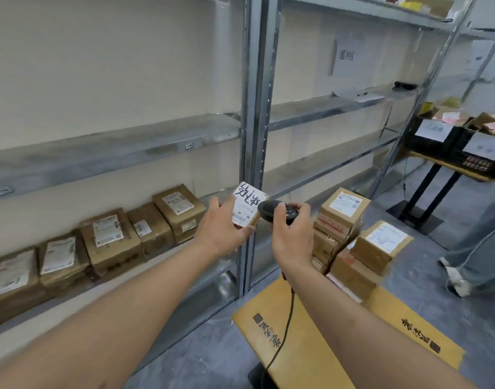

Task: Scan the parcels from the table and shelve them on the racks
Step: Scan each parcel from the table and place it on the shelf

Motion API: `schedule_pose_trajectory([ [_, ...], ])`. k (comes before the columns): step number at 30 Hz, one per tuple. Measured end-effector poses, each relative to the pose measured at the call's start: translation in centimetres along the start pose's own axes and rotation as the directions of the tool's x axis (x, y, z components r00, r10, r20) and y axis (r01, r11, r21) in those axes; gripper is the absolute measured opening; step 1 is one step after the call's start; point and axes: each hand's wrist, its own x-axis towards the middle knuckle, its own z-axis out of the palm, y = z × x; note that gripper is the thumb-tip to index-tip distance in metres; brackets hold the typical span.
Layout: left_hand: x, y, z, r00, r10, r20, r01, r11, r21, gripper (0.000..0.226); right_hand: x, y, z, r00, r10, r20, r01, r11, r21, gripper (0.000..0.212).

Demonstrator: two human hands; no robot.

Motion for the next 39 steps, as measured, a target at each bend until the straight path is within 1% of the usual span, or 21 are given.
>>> schedule_pose_trajectory([
  [3,-2.3,-2.4,-1.7,0.993,-0.108,-0.044,0.108,0.994,-0.004,0.078,-1.4,-0.4,2.4,0.991,-0.012,0.130,0.010,1.000,0.018,0.025],
  [6,-5.0,-5.1,-3.7,0.975,-0.205,-0.086,0.206,0.979,0.000,0.080,-3.3,-1.1,5.2,0.973,-0.034,0.229,0.027,0.999,0.033,0.025],
  [10,-8.6,-9.1,-7.0,0.930,-0.328,-0.166,0.334,0.943,0.005,0.084,-6.7,-2.9,9.4,0.939,-0.077,0.334,0.067,0.997,0.040,0.022],
  [18,-15.8,-18.2,-14.0,0.829,-0.493,-0.263,0.498,0.866,-0.054,0.076,-15.1,-7.5,18.2,0.844,-0.147,0.515,0.102,0.988,0.115,0.024],
  [24,-20.5,-26.7,-19.5,0.781,-0.564,-0.268,0.567,0.820,-0.074,0.074,-22.3,-11.1,25.5,0.806,-0.188,0.562,0.137,0.982,0.132,0.025],
  [27,-22.4,-30.5,-22.2,0.771,-0.571,-0.283,0.579,0.813,-0.064,0.077,-25.5,-12.6,29.0,0.787,-0.179,0.590,0.134,0.984,0.120,0.027],
  [30,-23.9,-34.1,-24.2,0.766,-0.584,-0.269,0.591,0.804,-0.063,0.079,-28.0,-13.4,32.2,0.784,-0.187,0.592,0.149,0.982,0.112,0.026],
  [36,-25.3,-39.3,-27.4,0.732,-0.637,-0.243,0.656,0.755,-0.002,0.091,-31.4,-15.0,36.6,0.764,-0.179,0.619,0.148,0.984,0.102,0.028],
  [39,-25.2,-41.0,-28.4,0.716,-0.656,-0.240,0.676,0.737,0.000,0.090,-32.0,-15.3,38.7,0.750,-0.181,0.636,0.167,0.982,0.083,0.029],
])
